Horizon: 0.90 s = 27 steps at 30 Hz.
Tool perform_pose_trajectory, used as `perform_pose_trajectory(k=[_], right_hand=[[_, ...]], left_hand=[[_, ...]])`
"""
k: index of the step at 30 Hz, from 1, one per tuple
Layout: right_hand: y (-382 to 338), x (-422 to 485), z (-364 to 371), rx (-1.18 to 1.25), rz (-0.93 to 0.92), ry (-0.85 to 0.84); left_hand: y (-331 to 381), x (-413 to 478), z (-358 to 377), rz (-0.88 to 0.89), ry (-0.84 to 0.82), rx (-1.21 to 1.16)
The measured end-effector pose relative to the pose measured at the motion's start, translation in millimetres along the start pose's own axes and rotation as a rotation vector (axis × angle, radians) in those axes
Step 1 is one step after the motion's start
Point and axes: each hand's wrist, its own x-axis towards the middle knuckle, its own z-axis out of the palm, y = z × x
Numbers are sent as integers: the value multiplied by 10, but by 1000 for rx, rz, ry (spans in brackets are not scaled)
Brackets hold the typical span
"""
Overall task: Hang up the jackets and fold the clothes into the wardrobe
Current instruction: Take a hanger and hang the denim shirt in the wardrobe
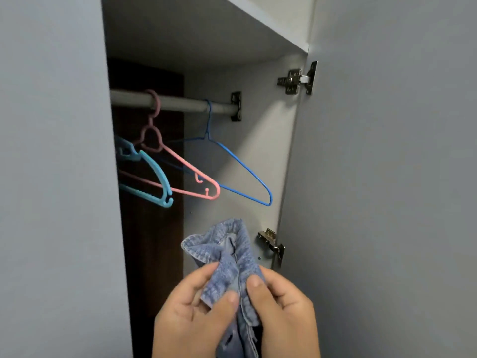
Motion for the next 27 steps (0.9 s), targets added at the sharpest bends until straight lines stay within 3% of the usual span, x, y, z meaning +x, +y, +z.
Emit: perform_pose_trajectory(k=[5,10,14,19,22,27], right_hand=[[54,-372,-304,101,57,-193],[-168,-549,-432,70,103,-231],[-344,-429,-383,-123,56,-112],[-422,-205,-235,-199,47,13],[-408,-154,-56,-10,159,-58],[-551,-226,426,190,173,-314]], left_hand=[[-65,-495,-129,106,132,113],[224,-805,-288,163,241,186],[642,-815,-632,294,362,361],[1417,-710,-1081,456,487,387],[1741,-623,-1197,478,443,465],[1544,-640,-954,304,101,683]])
